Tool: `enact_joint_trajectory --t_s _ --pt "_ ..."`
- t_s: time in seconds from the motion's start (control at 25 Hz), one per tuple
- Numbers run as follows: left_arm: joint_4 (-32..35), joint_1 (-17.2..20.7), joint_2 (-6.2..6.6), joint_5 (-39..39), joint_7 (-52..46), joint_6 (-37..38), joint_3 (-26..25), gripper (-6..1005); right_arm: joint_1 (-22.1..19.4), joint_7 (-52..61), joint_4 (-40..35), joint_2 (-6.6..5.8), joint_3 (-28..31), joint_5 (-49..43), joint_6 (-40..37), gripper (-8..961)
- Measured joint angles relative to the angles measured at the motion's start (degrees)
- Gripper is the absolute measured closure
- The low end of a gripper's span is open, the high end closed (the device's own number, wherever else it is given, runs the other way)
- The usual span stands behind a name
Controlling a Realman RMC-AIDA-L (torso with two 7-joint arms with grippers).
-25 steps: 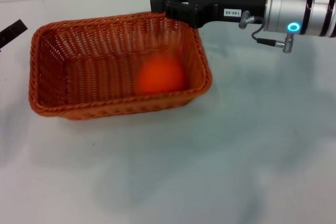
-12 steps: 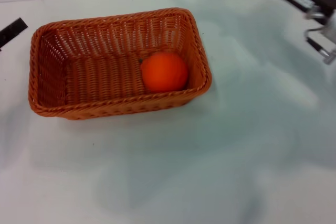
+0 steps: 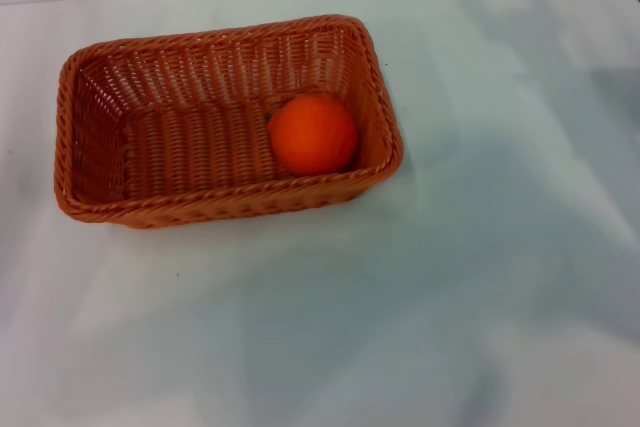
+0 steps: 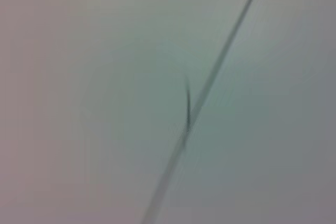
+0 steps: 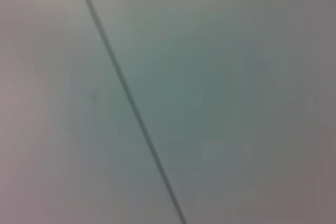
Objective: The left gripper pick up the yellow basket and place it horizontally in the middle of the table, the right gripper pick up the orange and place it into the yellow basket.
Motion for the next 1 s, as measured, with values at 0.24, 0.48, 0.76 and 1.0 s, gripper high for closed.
enact_joint_trajectory --t_s 0.24,0.48,0.76,1.0 --pt "-16.7 0.1 -0.22 -7.4 41.8 12.0 -7.1 410 -0.3 -3.4 2.7 0.03 5.2 0.7 0.0 23" --pt "-17.7 0.8 -0.22 -7.3 49.1 12.6 -7.3 413 -0.3 -3.6 3.9 0.04 7.0 0.7 0.2 24" --pt "-18.4 1.2 -0.19 -7.2 46.1 13.0 -7.1 415 -0.3 -3.6 4.9 0.09 7.2 0.8 0.1 23" --pt "-18.5 1.5 -0.27 -7.2 44.7 13.3 -7.0 416 -0.4 -3.6 5.6 0.12 7.7 0.8 0.0 24"
